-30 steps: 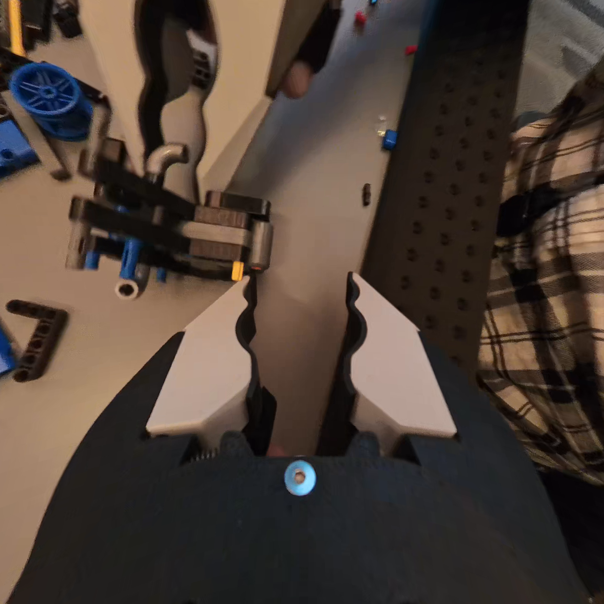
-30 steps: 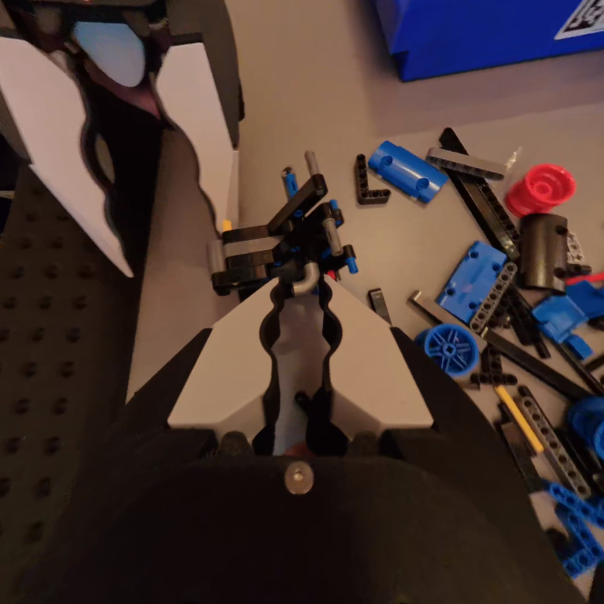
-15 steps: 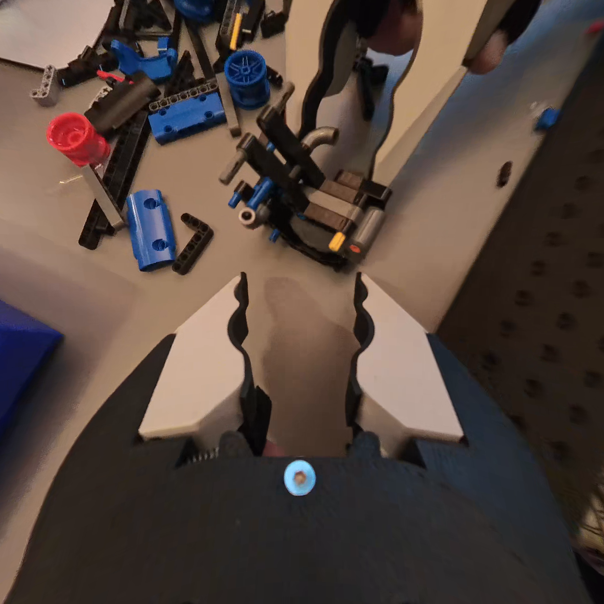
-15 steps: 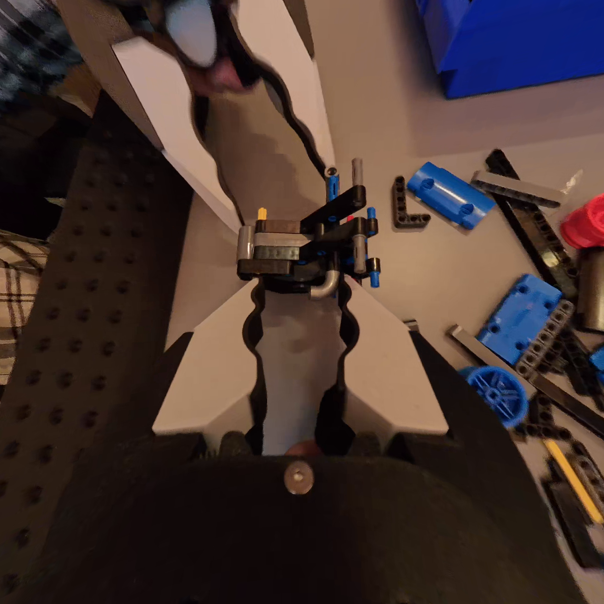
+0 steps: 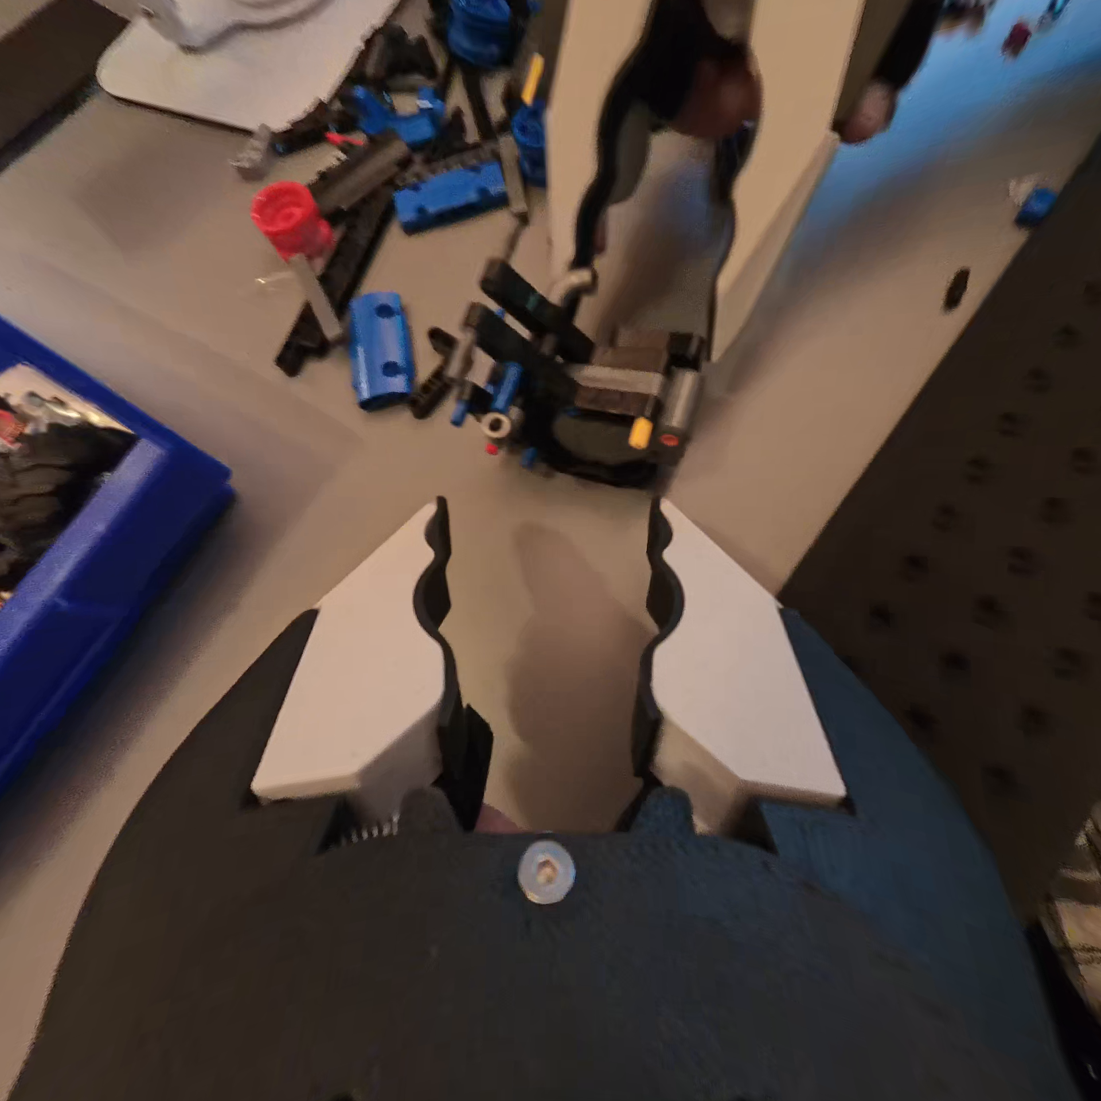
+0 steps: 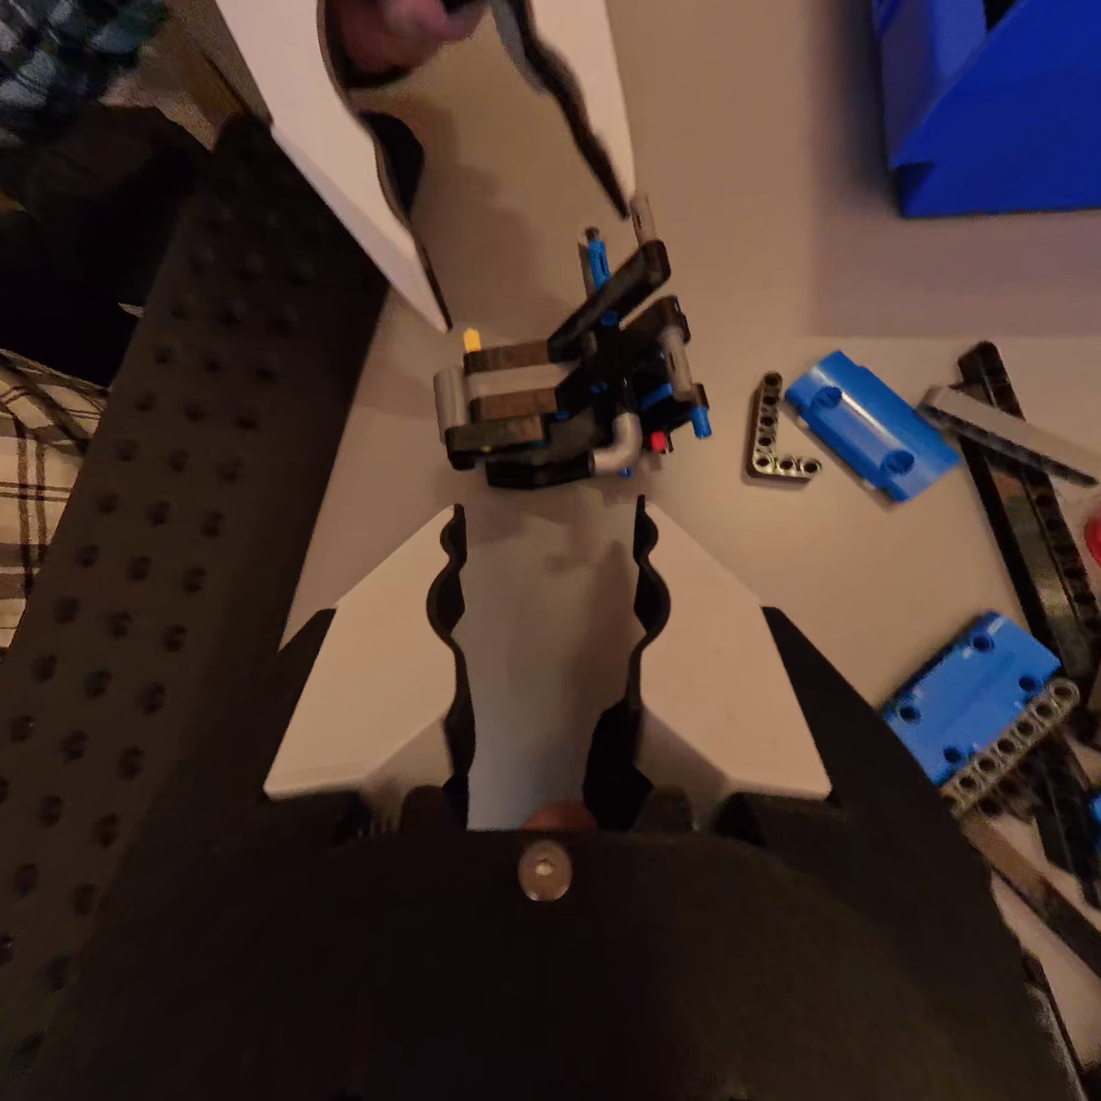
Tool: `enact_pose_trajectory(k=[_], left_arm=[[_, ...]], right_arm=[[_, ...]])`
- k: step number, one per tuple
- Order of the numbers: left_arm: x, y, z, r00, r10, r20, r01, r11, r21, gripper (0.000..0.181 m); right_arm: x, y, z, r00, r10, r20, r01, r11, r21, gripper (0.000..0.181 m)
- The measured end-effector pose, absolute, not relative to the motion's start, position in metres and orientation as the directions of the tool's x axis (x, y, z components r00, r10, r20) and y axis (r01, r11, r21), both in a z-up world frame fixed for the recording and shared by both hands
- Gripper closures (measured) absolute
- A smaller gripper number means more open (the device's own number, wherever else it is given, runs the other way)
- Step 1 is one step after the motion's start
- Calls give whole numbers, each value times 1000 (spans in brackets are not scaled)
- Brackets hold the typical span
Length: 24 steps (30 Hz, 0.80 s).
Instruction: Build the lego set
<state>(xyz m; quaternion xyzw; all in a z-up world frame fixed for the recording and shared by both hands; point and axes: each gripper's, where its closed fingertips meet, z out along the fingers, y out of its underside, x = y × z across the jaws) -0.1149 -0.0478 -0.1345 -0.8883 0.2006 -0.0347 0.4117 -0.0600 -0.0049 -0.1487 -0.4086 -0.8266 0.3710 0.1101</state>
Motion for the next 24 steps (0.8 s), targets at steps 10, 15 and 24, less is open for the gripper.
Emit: enact_pose_trajectory(k=[10,15,24], left_arm=[[-114,-20,-140,871,-491,33,-260,-515,-816,133],[-124,-38,-143,905,-425,-15,-267,-541,-798,134],[-169,-89,-142,984,-151,-94,-167,-609,-775,133]], right_arm=[[-61,-35,-146,-584,804,-109,613,349,-708,124],[-78,-40,-144,-636,761,-131,585,365,-724,141],[-127,-54,-148,-678,726,-116,569,417,-709,137]])
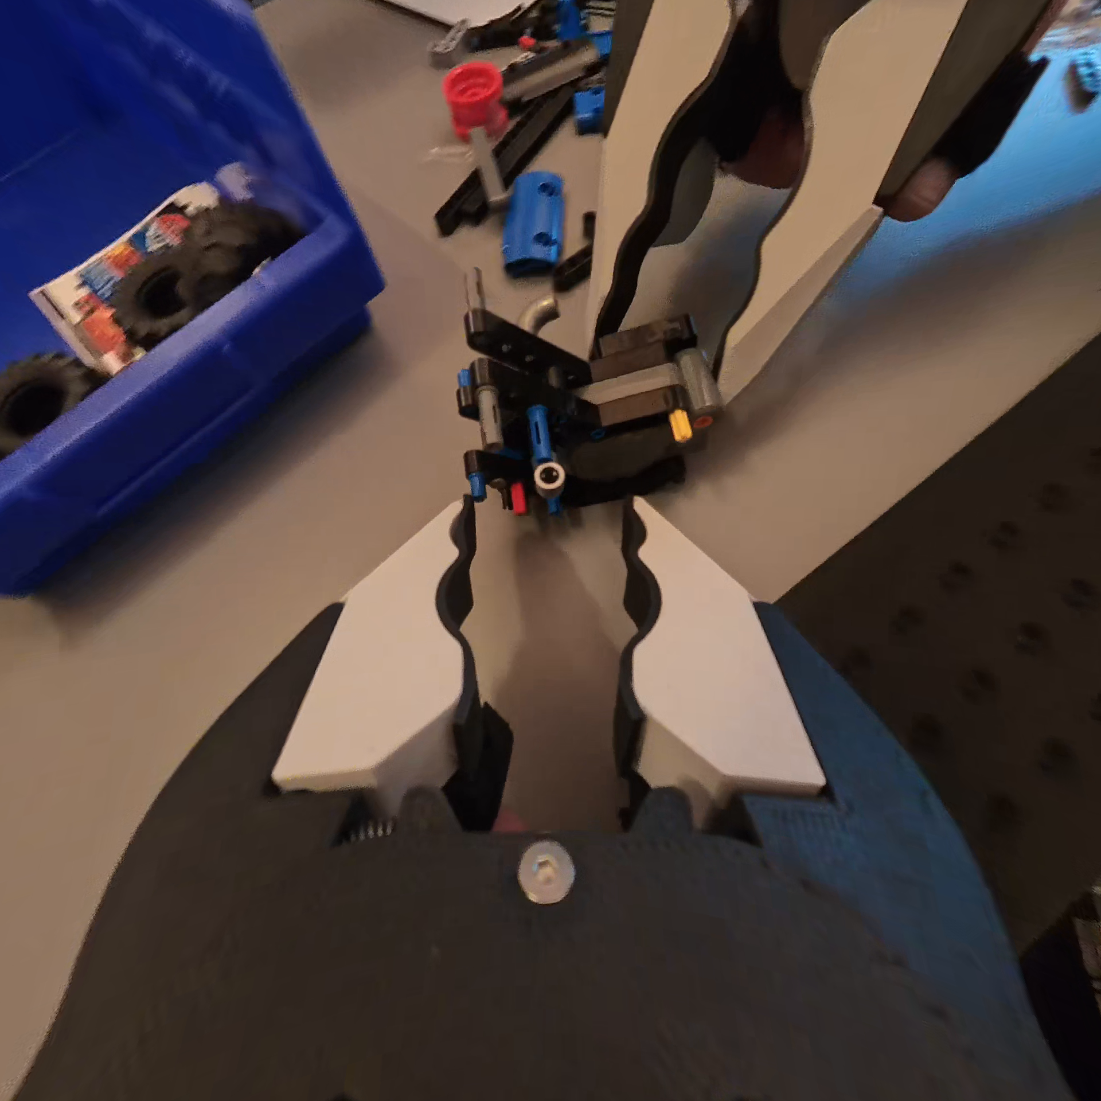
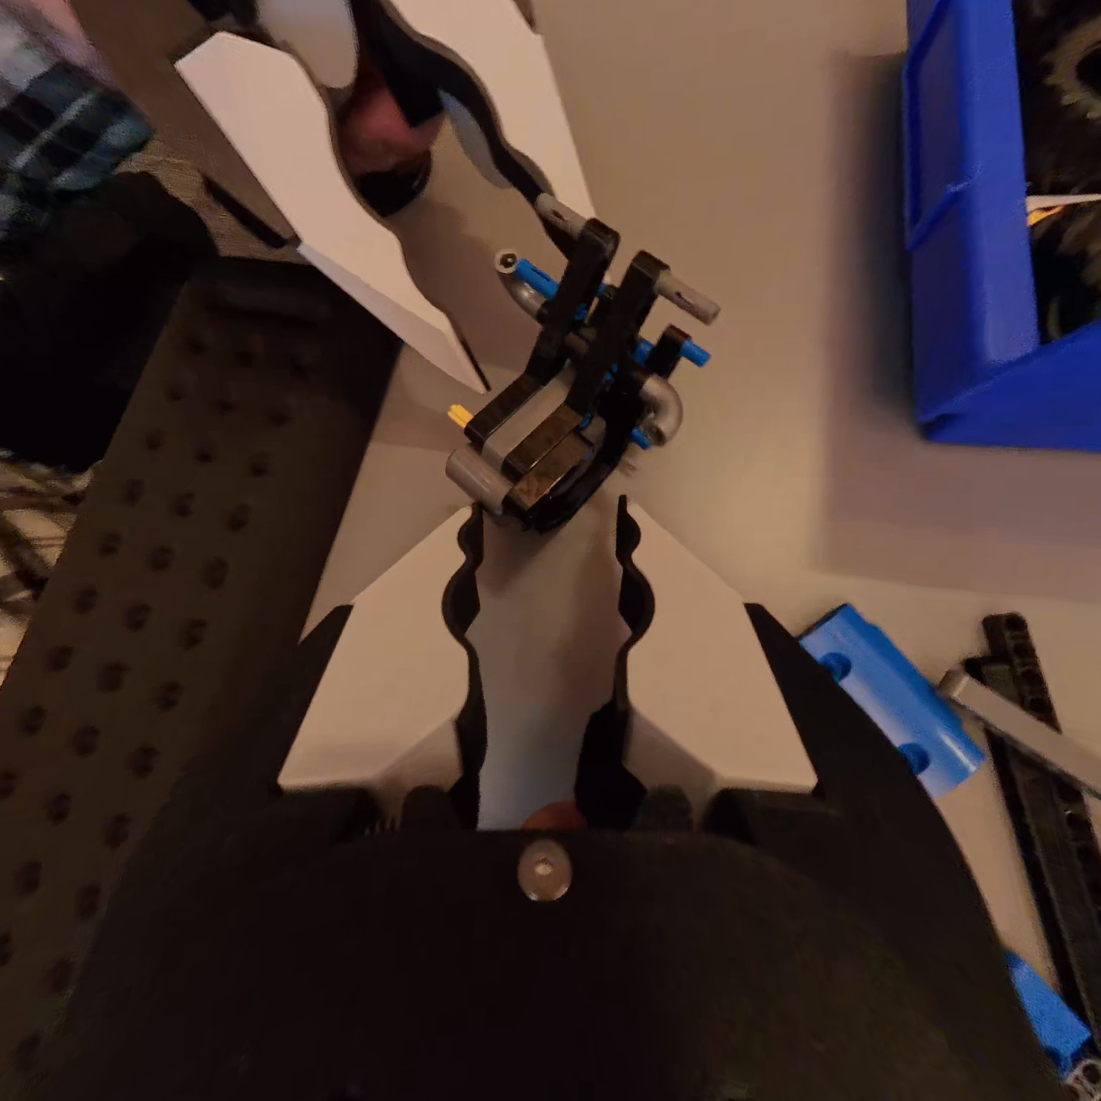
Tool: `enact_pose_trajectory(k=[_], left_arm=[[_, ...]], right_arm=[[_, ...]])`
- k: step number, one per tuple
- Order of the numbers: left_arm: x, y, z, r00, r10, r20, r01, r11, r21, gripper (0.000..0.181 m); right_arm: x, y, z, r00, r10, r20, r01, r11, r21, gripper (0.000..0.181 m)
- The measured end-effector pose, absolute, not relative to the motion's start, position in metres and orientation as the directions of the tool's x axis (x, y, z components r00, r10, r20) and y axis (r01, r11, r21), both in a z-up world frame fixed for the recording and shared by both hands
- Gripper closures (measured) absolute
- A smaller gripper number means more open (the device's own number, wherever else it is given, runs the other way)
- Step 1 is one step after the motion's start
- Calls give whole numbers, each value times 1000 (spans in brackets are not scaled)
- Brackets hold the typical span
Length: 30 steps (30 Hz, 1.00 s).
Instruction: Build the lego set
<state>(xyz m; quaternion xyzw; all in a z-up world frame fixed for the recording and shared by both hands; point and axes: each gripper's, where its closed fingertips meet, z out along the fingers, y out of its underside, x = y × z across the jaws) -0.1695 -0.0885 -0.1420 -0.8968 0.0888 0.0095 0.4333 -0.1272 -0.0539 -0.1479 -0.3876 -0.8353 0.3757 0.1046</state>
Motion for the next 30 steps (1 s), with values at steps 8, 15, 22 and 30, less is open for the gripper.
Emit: enact_pose_trajectory(k=[8,15,22,30], left_arm=[[-199,-109,-132,989,92,-118,-46,-563,-825,121],[-178,-103,-107,979,40,-200,-157,-479,-864,117],[-177,-84,-122,978,30,-205,-163,-505,-848,118],[-179,-76,-138,957,66,-284,-200,-559,-805,118]], right_arm=[[-134,-25,-134,-599,799,55,556,465,-689,130],[-67,118,-97,-331,934,132,664,330,-671,154],[-33,175,-118,-254,955,155,745,295,-598,155],[-54,187,-139,-261,931,257,783,360,-507,148]])
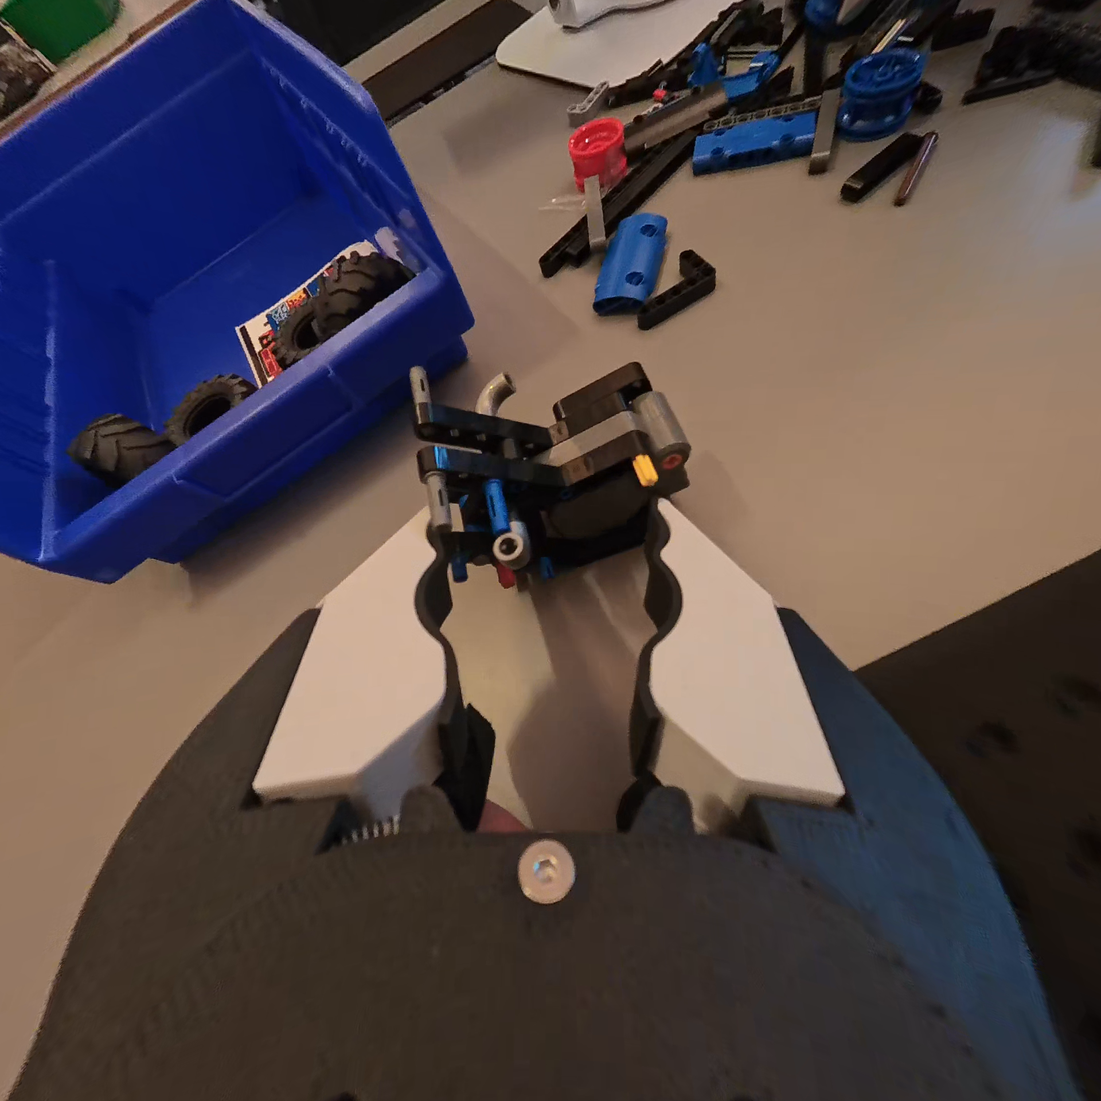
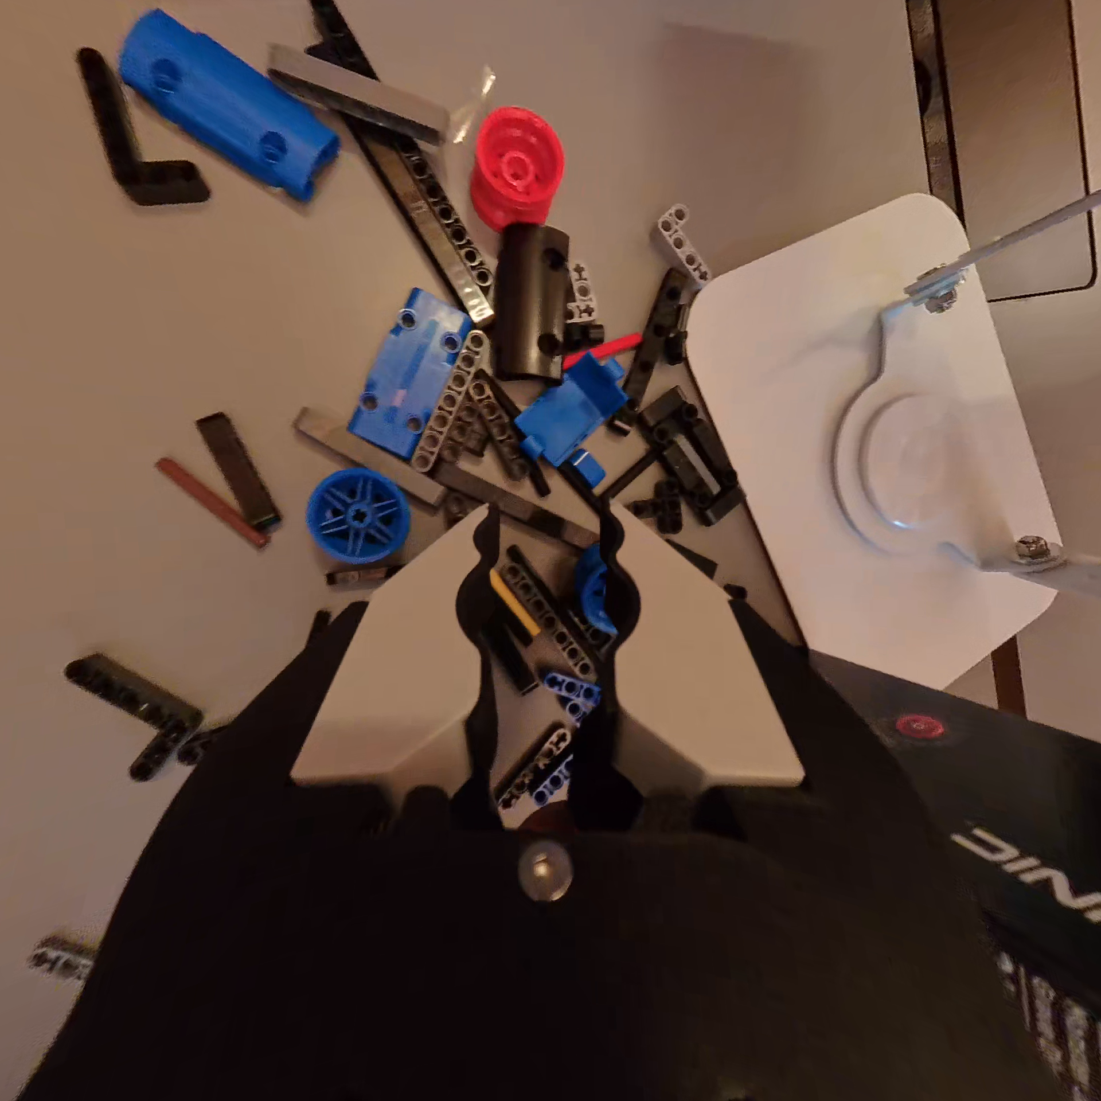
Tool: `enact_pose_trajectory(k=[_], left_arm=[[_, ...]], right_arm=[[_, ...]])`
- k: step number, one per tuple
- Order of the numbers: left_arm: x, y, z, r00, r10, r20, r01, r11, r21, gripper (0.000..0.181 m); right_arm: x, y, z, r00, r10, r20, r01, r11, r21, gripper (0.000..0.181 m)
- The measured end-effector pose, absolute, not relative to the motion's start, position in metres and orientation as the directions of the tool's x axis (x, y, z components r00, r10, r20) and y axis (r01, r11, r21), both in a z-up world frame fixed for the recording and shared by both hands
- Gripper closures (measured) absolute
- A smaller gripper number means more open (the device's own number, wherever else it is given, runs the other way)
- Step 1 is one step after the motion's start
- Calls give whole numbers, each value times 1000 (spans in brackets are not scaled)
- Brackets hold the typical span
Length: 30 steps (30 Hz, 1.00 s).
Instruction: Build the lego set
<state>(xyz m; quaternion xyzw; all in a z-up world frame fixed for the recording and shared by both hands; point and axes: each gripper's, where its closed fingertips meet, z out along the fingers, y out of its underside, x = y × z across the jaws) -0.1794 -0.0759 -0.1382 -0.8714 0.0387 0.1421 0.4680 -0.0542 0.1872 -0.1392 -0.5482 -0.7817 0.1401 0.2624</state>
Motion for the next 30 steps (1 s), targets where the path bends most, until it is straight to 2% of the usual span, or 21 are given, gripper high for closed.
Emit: enact_pose_trajectory(k=[5,11,15,18,23,26,30], left_arm=[[-182,-72,-140,953,63,-296,-210,-566,-797,118],[-184,-71,-140,948,61,-311,-223,-569,-791,118],[-184,-70,-141,941,59,-334,-242,-572,-784,118],[-184,-70,-140,940,60,-336,-246,-564,-788,117],[-183,-71,-123,953,69,-294,-228,-474,-851,114],[-181,-73,-109,961,74,-267,-217,-399,-891,110],[-180,-76,-78,944,110,-312,-267,-305,-914,110]], right_arm=[[-69,183,-145,-266,952,151,788,305,-536,149],[-77,170,-164,-324,939,118,810,340,-479,144],[-88,173,-147,-289,952,100,786,295,-543,141],[-81,182,-135,-273,952,137,783,303,-543,140],[-45,185,-104,-263,949,175,768,316,-557,150],[-20,176,-94,-268,954,132,758,293,-583,152],[11,183,-103,-246,952,182,792,305,-529,154]])
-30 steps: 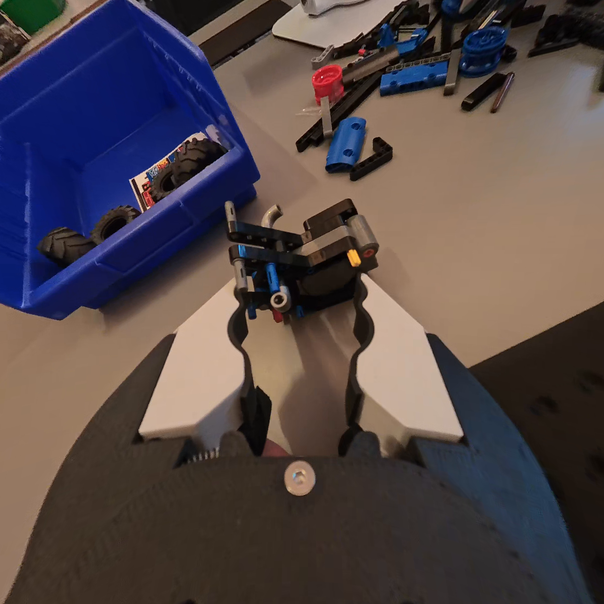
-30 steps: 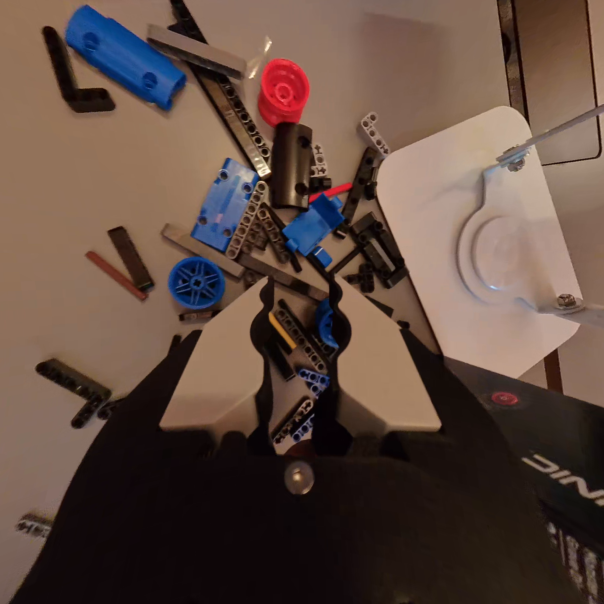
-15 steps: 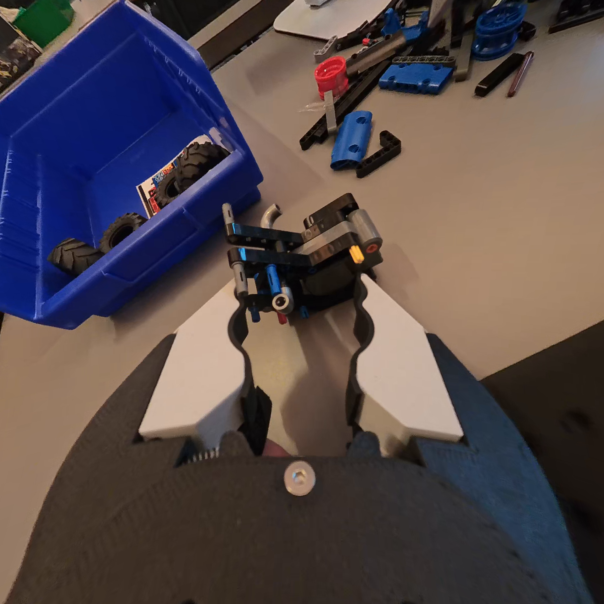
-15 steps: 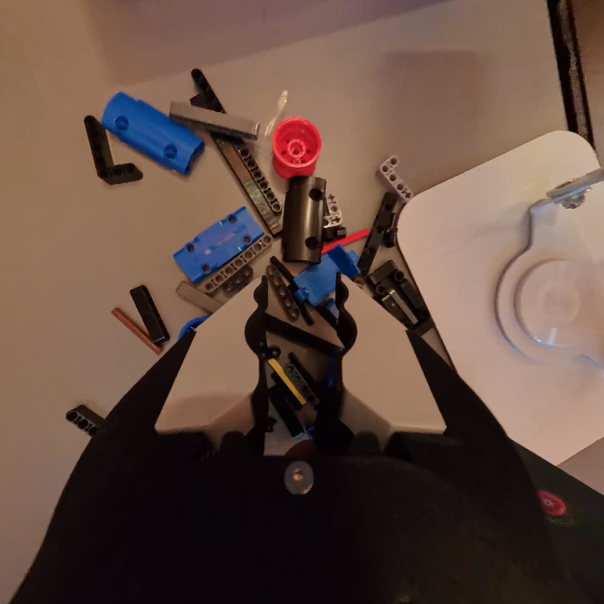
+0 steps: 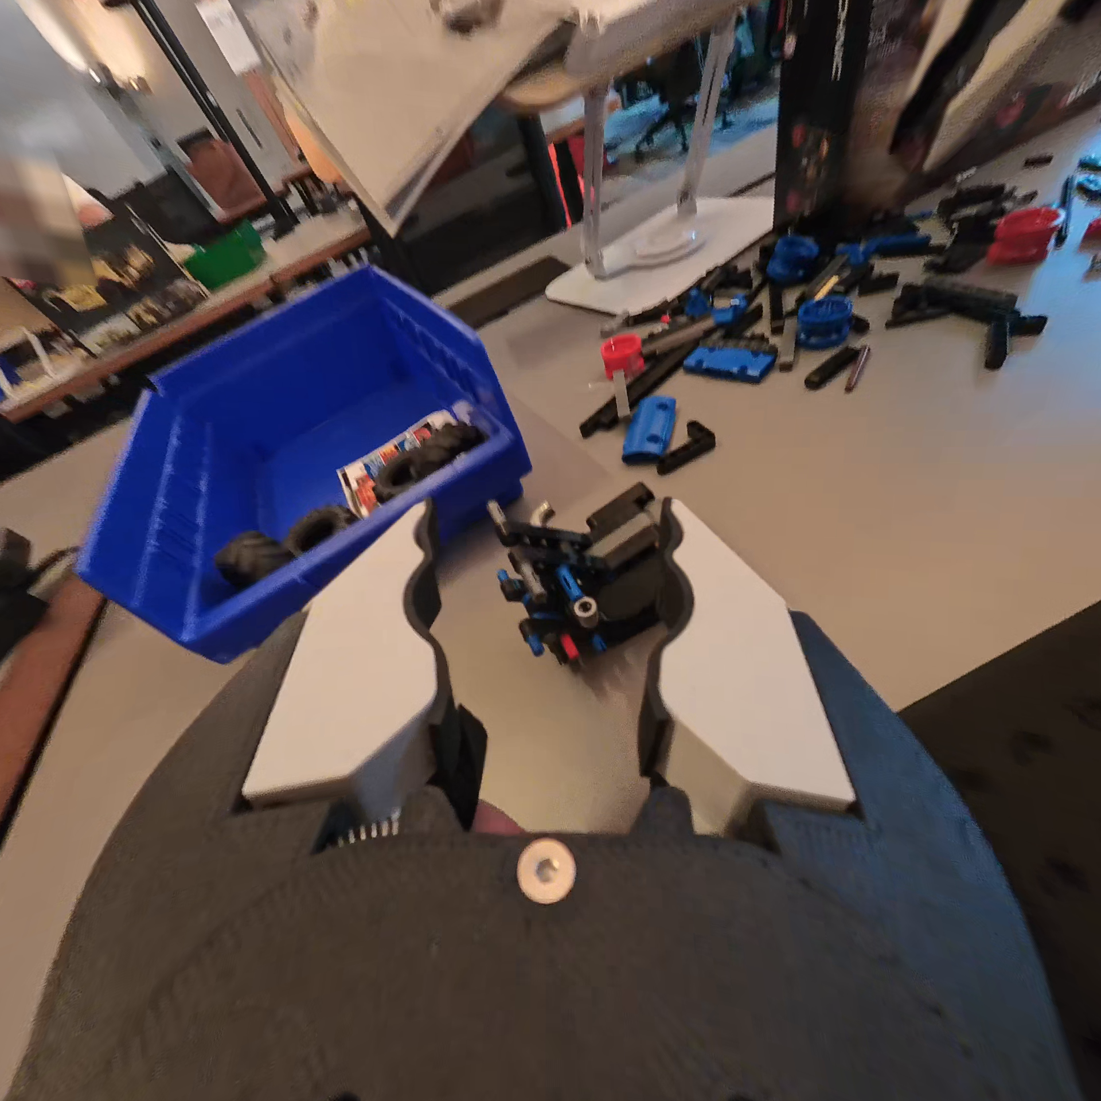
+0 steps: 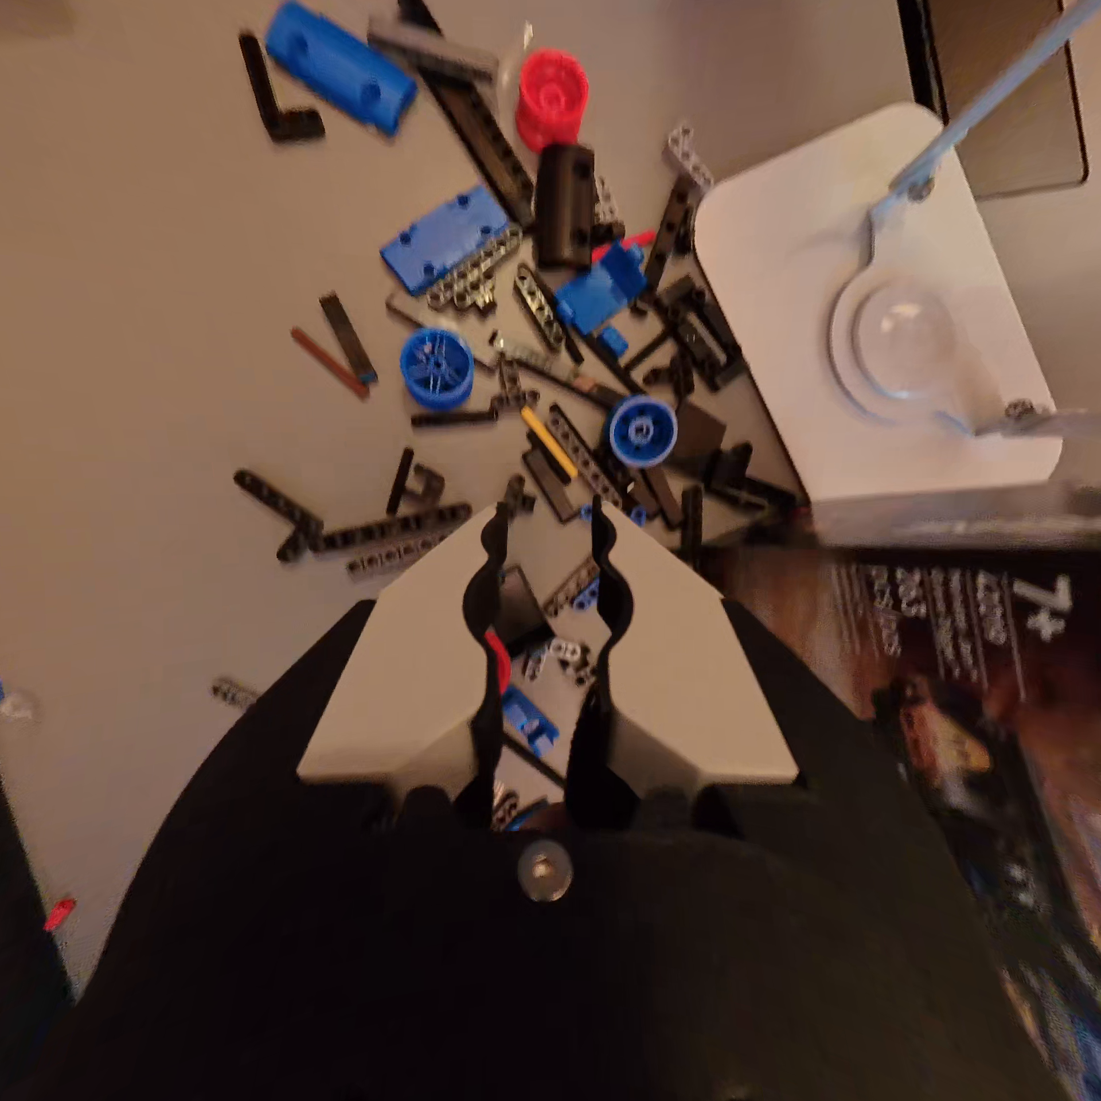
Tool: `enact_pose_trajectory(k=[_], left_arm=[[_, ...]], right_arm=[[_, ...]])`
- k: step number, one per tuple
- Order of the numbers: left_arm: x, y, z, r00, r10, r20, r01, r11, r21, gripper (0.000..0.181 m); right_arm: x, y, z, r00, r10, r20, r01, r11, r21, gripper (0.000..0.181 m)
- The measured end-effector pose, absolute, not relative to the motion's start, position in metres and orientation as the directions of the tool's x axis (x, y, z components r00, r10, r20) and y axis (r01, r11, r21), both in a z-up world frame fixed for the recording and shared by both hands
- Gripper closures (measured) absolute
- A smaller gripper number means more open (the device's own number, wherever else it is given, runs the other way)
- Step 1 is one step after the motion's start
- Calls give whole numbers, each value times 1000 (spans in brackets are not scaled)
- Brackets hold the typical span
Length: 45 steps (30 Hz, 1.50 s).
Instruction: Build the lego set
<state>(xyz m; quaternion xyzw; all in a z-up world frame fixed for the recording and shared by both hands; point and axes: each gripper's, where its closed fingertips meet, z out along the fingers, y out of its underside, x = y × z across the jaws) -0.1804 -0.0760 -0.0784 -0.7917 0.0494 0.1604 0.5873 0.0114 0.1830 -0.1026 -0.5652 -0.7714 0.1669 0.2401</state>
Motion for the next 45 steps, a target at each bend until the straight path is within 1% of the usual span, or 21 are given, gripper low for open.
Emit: enact_pose_trajectory(k=[2,5,7,11,13,15,17,21,25,27,29,31,34,37,41,45], left_arm=[[-176,-76,-60,926,128,-356,-314,-262,-912,110],[-155,-68,-38,886,85,-457,-430,-224,-875,113],[-136,-56,-33,866,10,-499,-485,-219,-846,113],[-92,-26,-28,845,-162,-510,-533,-173,-828,114],[-74,-10,-29,826,-230,-514,-553,-161,-817,115],[-59,6,-37,806,-295,-513,-574,-179,-799,115],[-49,22,-47,779,-341,-526,-607,-202,-768,115],[-35,49,-69,729,-416,-543,-665,-243,-706,116],[-25,71,-94,712,-489,-503,-676,-287,-679,114],[-16,78,-105,682,-533,-500,-698,-271,-663,114],[-13,86,-116,673,-553,-490,-708,-290,-644,113],[-7,94,-120,669,-564,-484,-707,-282,-649,115],[-6,104,-126,683,-567,-461,-695,-309,-649,116],[-13,109,-134,700,-558,-446,-686,-348,-639,117],[-23,111,-149,728,-549,-411,-661,-404,-632,116],[-28,112,-154,740,-541,-400,-650,-422,-631,116]], right_arm=[[25,185,-107,-233,953,195,805,302,-510,154],[45,192,-109,-191,955,225,818,282,-501,153],[59,201,-107,-144,960,239,819,251,-515,153],[87,219,-103,-42,978,203,804,153,-575,156],[97,226,-108,-5,982,190,809,116,-576,156],[107,236,-117,22,977,211,824,102,-558,156],[113,239,-128,30,981,193,832,83,-548,154],[113,242,-139,48,984,169,822,57,-567,152],[114,257,-145,92,975,204,820,42,-570,151],[115,266,-145,127,970,208,806,21,-591,152],[112,267,-145,149,975,164,775,-12,-631,154],[104,263,-145,147,983,108,744,-38,-667,157],[101,269,-152,157,979,132,759,-34,-650,158],[101,276,-151,169,972,161,758,-24,-652,166],[107,279,-149,189,974,127,743,-57,-667,166],[103,273,-152,164,979,123,739,-39,-672,165]])
